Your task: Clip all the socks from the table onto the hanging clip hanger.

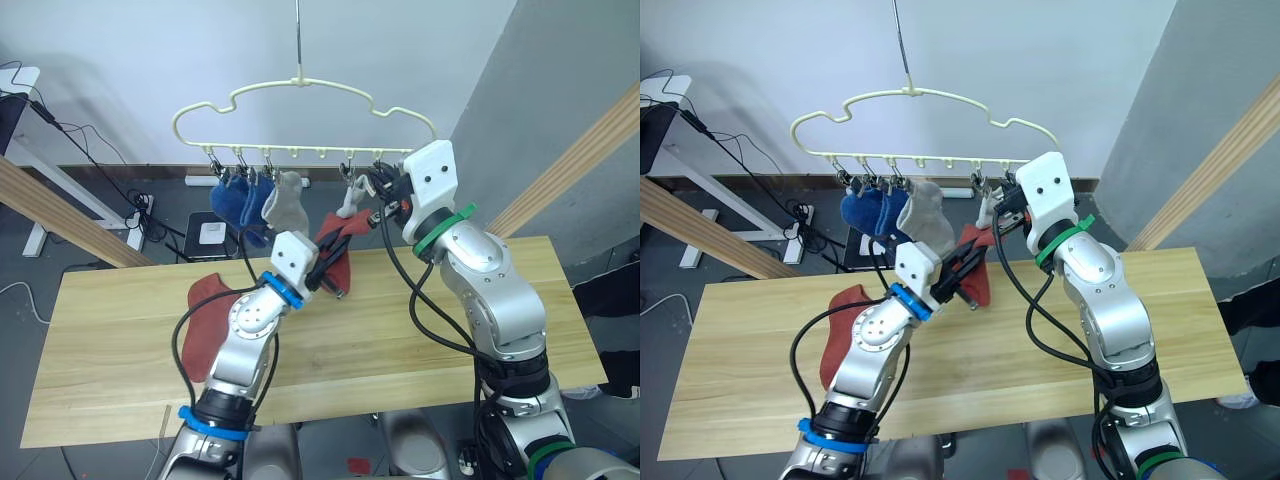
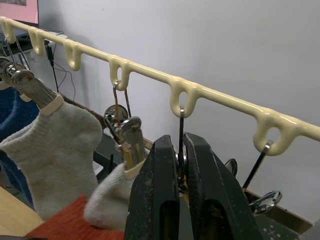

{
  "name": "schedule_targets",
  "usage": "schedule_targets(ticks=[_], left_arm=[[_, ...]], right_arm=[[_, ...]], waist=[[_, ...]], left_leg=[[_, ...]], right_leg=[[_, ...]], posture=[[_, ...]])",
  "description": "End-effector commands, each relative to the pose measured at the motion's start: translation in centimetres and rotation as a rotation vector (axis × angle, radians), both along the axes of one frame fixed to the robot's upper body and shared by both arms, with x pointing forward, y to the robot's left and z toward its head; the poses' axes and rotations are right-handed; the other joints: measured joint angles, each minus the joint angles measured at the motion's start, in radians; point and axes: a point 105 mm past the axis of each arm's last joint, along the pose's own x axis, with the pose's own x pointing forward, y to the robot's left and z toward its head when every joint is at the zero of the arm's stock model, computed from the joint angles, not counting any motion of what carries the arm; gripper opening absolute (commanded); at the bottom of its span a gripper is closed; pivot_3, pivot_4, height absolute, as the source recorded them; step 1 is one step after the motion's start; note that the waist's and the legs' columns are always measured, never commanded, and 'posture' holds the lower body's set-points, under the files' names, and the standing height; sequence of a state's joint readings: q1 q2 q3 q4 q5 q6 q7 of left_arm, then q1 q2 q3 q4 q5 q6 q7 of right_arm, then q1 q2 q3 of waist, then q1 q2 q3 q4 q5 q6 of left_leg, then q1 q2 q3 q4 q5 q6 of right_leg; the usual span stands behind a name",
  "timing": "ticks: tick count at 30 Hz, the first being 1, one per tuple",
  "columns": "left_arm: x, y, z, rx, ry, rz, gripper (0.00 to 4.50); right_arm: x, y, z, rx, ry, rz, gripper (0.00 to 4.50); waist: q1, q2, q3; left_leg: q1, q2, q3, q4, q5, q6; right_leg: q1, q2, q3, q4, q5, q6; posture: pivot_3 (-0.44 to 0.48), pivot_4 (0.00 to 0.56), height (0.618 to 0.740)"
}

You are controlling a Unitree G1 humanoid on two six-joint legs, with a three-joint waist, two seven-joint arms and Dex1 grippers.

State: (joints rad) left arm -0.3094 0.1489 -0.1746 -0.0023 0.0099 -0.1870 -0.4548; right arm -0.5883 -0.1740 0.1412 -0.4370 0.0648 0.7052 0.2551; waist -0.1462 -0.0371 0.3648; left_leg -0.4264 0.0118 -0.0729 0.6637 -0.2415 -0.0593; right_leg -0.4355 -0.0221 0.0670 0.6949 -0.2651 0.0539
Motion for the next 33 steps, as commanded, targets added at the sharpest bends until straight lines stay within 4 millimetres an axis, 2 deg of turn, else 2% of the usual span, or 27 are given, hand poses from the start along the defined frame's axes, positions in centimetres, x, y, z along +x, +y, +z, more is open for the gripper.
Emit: schedule_targets(ticks=[1,16,33], left_arm=[[0.1,-0.9,0.8,-0.017,-0.059,0.019,0.01],[0.8,-2.2,2.1,-0.053,-0.18,0.133,0.01],[1.3,-1.8,1.8,-0.056,-0.212,0.203,0.01]], right_arm=[[-0.8,0.1,1.1,0.02,-0.046,0.012,0.0],[-0.8,0.1,1.0,0.027,-0.037,0.01,0.0],[-0.9,0.6,0.8,0.046,-0.01,0.027,0.0]], waist=[[-0.002,0.0,0.0],[-0.002,0.0,0.0],[-0.003,0.0,0.0]], left_leg=[[0.0,0.0,0.0,0.0,0.0,0.0],[0.0,0.0,0.0,0.0,0.0,0.0],[0.0,0.0,0.0,0.0,0.0,0.0]], right_leg=[[0.0,0.0,0.0,0.0,0.0,0.0],[0.0,0.0,0.0,0.0,0.0,0.0],[0.0,0.0,0.0,0.001,0.0,0.0]], posture=[[-0.256,0.319,0.74],[-0.265,0.318,0.74],[-0.265,0.316,0.74]])
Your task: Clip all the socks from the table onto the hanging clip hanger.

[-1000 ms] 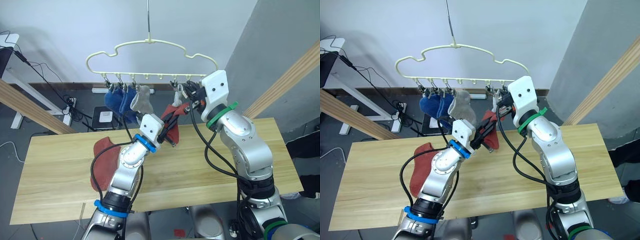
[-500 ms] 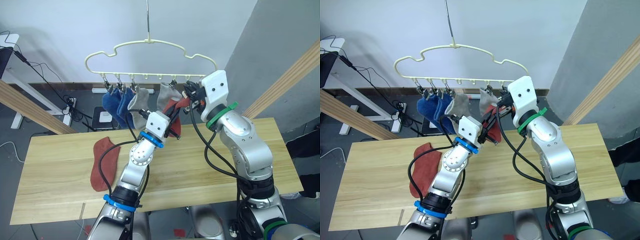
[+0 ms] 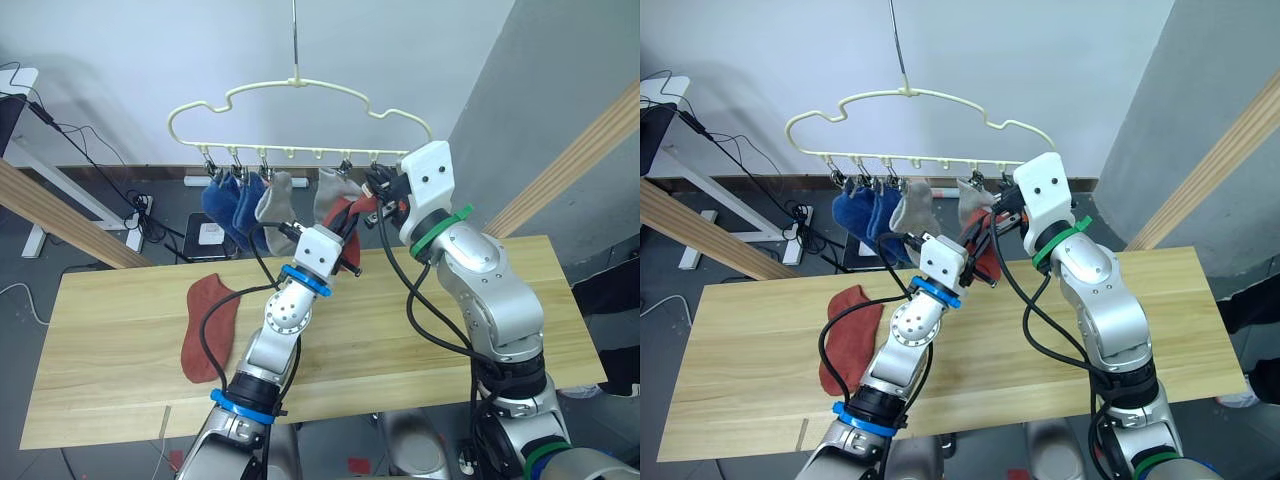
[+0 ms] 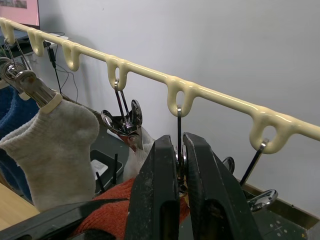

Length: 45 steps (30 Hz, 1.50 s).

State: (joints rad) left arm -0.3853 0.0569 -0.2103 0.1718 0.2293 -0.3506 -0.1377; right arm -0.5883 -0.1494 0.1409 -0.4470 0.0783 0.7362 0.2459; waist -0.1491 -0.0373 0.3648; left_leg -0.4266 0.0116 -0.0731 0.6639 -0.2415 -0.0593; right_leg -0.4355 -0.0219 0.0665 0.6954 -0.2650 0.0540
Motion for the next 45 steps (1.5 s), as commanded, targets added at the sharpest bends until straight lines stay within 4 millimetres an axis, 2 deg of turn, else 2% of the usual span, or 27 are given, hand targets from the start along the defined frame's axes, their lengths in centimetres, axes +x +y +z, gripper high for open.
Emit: schedule_targets(ticks=[1,13,29,45], left_arm=[[-0.4,-0.5,1.2,-0.02,-0.063,-0.01,0.01],[-0.2,-1.1,0.8,-0.023,-0.057,-0.004,0.01],[-1.3,-1.9,0.1,-0.188,0.04,0.025,0.01],[-1.1,-2.5,1.1,-0.26,0.056,0.063,0.01]], right_arm=[[-0.8,0.2,0.9,0.022,-0.036,0.016,0.0],[-0.7,0.1,1.0,0.029,-0.034,0.014,0.0],[-0.8,0.1,1.2,0.039,-0.04,0.007,0.0],[-0.9,0.3,1.1,0.047,-0.026,0.019,0.0]], waist=[[0.0,0.0,0.0],[-0.001,0.0,0.0],[-0.013,0.0,0.0],[-0.016,0.0,0.0]], left_leg=[[0.0,0.0,0.0,0.0,0.0,0.0],[0.0,0.0,0.0,0.0,0.0,0.0],[0.0,0.0,0.0,0.0,0.0,0.0],[0.0,-0.001,0.0,0.0,0.0,0.0]], right_leg=[[0.0,0.0,0.0,0.0,0.0,0.0],[0.0,0.0,0.0,0.0,0.0,0.0],[0.0,0.0,0.0,0.0,0.0,0.0],[0.0,0.0,0.0,0.0,0.0,0.0]], posture=[[-0.265,0.316,0.74],[-0.265,0.315,0.74],[-0.275,0.307,0.74],[-0.275,0.306,0.74]])
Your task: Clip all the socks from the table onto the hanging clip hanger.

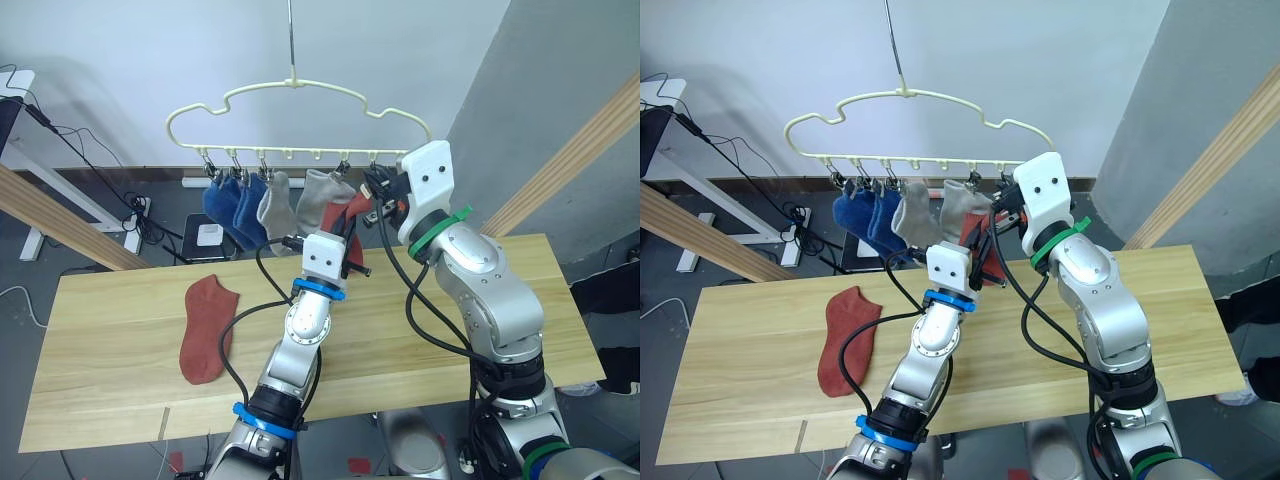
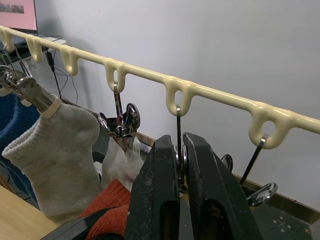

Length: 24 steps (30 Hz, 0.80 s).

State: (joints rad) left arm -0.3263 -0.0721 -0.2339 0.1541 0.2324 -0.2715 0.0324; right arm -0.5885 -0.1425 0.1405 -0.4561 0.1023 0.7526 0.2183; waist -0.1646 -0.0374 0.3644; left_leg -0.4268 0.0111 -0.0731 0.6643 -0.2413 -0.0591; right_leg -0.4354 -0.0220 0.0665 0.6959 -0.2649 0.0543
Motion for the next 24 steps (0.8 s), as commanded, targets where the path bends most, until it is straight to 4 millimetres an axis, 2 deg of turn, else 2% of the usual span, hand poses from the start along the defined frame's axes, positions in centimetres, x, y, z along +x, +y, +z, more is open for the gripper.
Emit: schedule_targets(ticks=[1,8,24], left_arm=[[-0.9,-1.8,2.2,-0.077,-0.053,-0.052,0.01],[-1.1,-2.6,2.8,-0.099,-0.06,-0.084,0.01],[-0.6,-1.9,4.1,-0.137,-0.083,-0.053,0.01]], right_arm=[[-0.8,0.2,1.1,0.026,-0.036,0.025,0.0],[-1.0,0.4,0.9,0.036,-0.02,0.034,0.0],[-1.2,0.7,0.8,0.007,-0.033,0.044,0.0]], waist=[[0.0,0.0,0.0],[0.0,0.0,0.0],[-0.001,0.0,0.0]], left_leg=[[0.0,0.0,0.0,0.0,0.0,0.0],[0.0,0.0,0.0,0.0,0.0,0.0],[0.0,0.0,0.0,0.0,0.0,0.0]], right_leg=[[0.0,0.0,0.0,0.0,0.0,0.0],[0.0,0.0,0.0,0.0,0.0,0.0],[0.0,0.0,0.0,0.0,0.0,0.0]], posture=[[-0.275,0.306,0.74],[-0.279,0.304,0.74],[-0.275,0.308,0.74]])
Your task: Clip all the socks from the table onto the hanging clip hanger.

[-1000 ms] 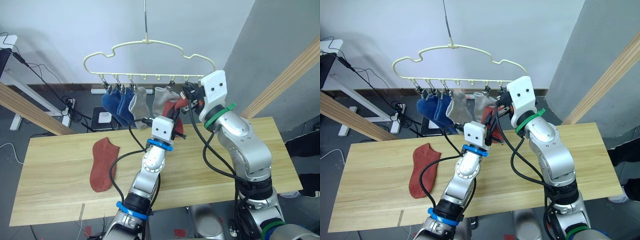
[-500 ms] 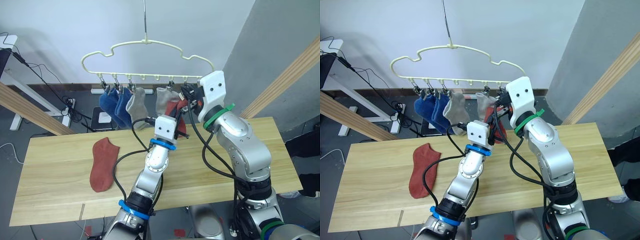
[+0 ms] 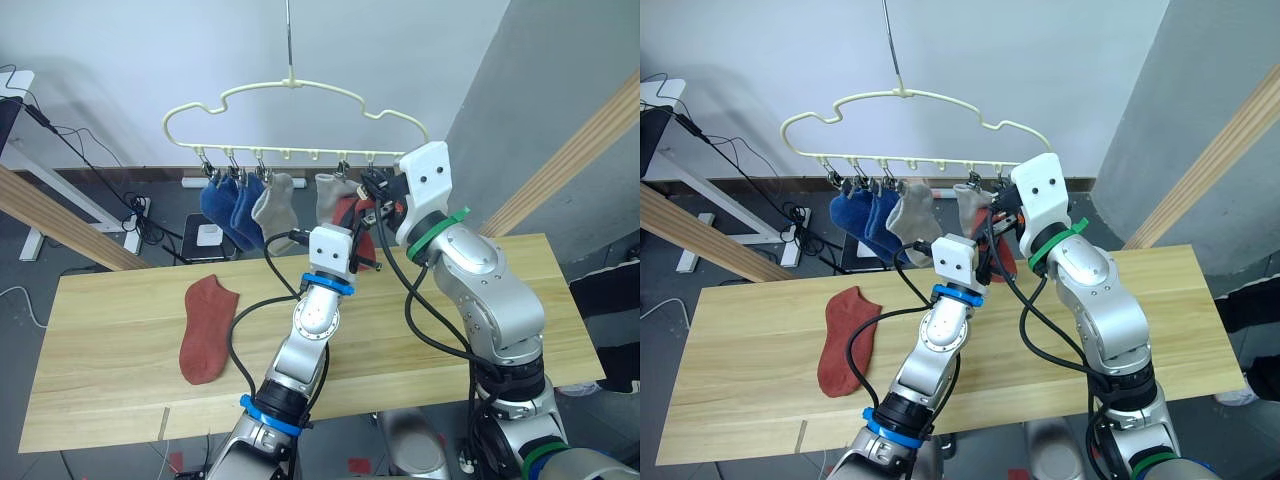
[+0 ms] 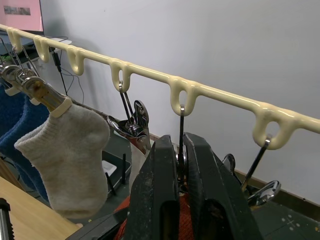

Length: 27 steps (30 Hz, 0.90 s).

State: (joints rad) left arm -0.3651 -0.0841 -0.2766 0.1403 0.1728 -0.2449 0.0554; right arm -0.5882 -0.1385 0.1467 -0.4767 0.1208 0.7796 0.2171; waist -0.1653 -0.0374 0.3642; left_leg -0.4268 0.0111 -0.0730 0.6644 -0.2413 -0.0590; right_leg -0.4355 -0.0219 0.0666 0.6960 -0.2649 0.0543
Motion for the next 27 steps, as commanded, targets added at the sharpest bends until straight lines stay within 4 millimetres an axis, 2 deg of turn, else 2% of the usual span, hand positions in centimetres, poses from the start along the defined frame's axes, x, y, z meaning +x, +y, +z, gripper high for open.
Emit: schedule_targets(ticks=[1,12,27], left_arm=[[-0.59,-0.57,2.69,-0.079,-0.073,-0.012,0.01],[-0.43,-0.98,3.41,-0.095,-0.089,-0.03,0.01],[-0.46,-0.5,3.29,-0.073,-0.103,-0.028,0.01]], right_arm=[[-0.84,0.3,0.75,0.002,-0.044,0.022,0.0],[-0.85,0.4,0.47,0.005,-0.023,0.033,0.0],[-0.69,0.35,0.16,-0.003,-0.003,0.028,0.0]], waist=[[0.0,0.0,0.0],[-0.001,0.0,0.0],[-0.001,0.0,0.0]], left_leg=[[0.0,0.0,0.0,0.0,0.0,0.0],[0.0,0.0,0.0,0.0,0.0,0.0],[0.0,0.0,0.0,0.0,0.0,0.0]], right_leg=[[0.0,0.0,0.0,0.0,0.0,0.0],[0.0,0.0,0.0,0.0,0.0,0.0],[0.0,0.0,0.0,0.0,0.0,0.0]], posture=[[-0.275,0.308,0.74],[-0.274,0.308,0.74],[-0.27,0.308,0.74]])
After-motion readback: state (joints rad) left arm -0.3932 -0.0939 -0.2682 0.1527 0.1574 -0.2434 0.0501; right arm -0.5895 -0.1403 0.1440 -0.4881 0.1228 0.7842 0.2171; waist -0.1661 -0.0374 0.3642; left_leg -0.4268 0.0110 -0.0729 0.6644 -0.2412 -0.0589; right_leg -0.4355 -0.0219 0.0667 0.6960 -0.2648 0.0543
